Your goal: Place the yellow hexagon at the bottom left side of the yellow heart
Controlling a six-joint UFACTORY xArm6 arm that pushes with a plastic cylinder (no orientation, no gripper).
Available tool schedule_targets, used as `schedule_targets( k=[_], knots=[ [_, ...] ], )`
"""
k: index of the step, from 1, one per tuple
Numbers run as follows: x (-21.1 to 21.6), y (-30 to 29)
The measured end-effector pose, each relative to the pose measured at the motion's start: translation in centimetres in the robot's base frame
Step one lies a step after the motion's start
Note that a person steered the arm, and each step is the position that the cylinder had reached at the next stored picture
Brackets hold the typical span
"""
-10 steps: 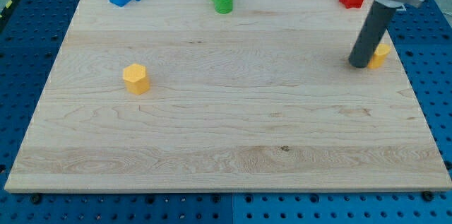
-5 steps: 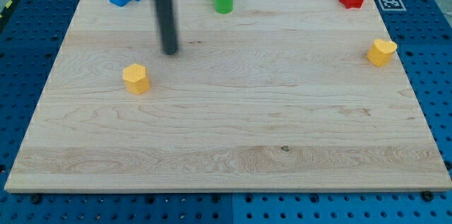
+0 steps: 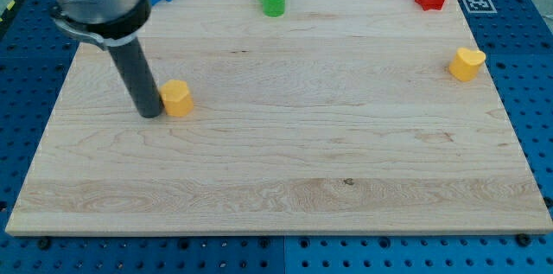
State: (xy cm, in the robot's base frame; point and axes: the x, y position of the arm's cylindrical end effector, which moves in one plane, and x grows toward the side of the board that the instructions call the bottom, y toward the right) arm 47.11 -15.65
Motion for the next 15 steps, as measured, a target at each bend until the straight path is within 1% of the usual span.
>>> schedule_targets(
  k=[1, 2, 3, 4, 5, 7, 8, 11, 13, 14, 15],
  knots=[
    [-0.3, 4.9],
    [-2.8, 6.3],
    [-6.4, 4.6],
    [-9.6, 4.5],
    [-10.6, 6.6],
    [-4.0, 5.4],
    [-2.3, 8.4],
    [-2.3, 20.6],
    [-2.4, 26.9],
    [-2.8, 29.7],
    [-5.0, 29.8]
  ],
)
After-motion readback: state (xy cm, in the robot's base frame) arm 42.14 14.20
